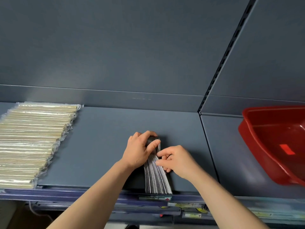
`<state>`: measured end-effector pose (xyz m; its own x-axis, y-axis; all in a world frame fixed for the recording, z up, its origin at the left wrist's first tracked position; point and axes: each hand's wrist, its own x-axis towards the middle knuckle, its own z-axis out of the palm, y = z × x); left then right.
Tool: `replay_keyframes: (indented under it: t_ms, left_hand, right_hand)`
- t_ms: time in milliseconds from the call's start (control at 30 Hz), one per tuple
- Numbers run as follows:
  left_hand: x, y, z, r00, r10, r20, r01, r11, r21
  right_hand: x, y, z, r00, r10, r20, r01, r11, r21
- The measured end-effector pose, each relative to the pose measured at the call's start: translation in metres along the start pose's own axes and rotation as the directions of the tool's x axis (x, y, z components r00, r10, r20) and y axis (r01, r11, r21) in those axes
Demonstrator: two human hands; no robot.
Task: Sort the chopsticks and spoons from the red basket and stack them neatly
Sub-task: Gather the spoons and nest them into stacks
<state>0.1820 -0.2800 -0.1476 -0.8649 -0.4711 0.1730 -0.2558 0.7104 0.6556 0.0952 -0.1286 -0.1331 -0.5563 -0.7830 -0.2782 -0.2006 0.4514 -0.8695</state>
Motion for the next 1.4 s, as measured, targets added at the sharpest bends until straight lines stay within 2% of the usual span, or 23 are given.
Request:
replay_keyframes:
  t_ms: [167, 433, 633, 933, 1400]
  left_hand:
    - [-0.001, -0.006, -0.001, 0.999, 0.016, 0.046, -0.017, 0.999, 0.032]
    - [-0.003, -0.014, -0.012, 0.991, -0.031, 0.130, 0.016, 0.993, 0.117]
    - [-0.010, -0.020, -0.019, 0.993, -0.049, 0.112, 0.034, 0.991, 0.129]
    - [-0.016, -0.023, -0.021, 0.993, -0.077, 0.093, 0.059, 0.981, 0.185]
    - [-0.022, -0.019, -0.027, 0.986, -0.131, 0.105, 0.112, 0.979, 0.171]
  right_hand:
    - [-0.009, 0.007, 0.002, 0.997, -0.008, -0.083, 0.010, 1.000, 0.019]
    - [-0.016, 0.011, 0.010, 0.974, -0.126, -0.186, 0.111, 0.990, -0.089]
    - [-0.022, 0.013, 0.012, 0.939, -0.209, -0.273, 0.167, 0.972, -0.167]
    - [-0.024, 0.016, 0.010, 0.918, -0.271, -0.291, 0.211, 0.952, -0.221]
    - [-0.028, 0.018, 0.008, 0.907, -0.264, -0.327, 0.191, 0.952, -0.239]
